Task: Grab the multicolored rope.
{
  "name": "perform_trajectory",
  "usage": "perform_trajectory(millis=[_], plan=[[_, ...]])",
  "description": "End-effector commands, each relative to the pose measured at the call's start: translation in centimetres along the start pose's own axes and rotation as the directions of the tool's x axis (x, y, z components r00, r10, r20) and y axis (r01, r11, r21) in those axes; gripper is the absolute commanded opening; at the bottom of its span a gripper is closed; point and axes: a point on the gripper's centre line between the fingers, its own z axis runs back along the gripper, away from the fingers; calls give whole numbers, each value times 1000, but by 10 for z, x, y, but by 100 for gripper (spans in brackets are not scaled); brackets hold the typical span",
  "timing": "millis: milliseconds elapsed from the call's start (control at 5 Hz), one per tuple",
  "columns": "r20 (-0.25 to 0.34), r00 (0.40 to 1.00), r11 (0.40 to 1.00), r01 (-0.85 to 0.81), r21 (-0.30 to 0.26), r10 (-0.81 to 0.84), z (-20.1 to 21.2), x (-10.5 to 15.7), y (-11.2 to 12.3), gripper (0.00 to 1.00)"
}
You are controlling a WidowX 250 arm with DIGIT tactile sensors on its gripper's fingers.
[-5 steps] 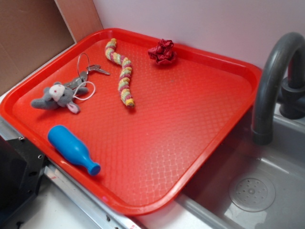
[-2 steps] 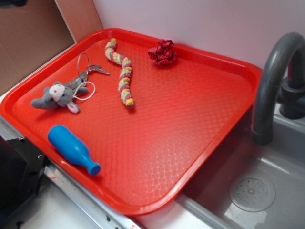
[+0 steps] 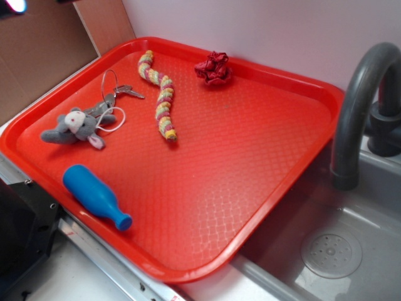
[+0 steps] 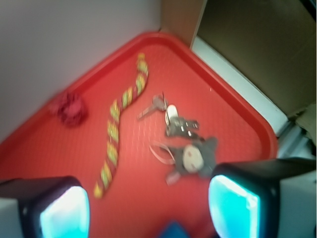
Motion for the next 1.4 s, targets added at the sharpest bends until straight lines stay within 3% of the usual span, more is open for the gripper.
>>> perform_trajectory(millis=[0, 200, 400, 600, 1000, 1200], plan=[[30, 996, 995, -90, 37, 89, -60, 13, -31, 100], [2, 996, 995, -93, 39, 93, -90, 11, -37, 100], [-92, 992, 996, -91, 17, 92, -120, 7, -37, 100], [-142, 986, 997, -82, 9, 82, -144, 3, -37, 100], [-195, 980, 999, -34, 36, 40, -179, -5, -42, 100], [-200, 980, 1000, -10, 24, 14, -189, -14, -44, 17]])
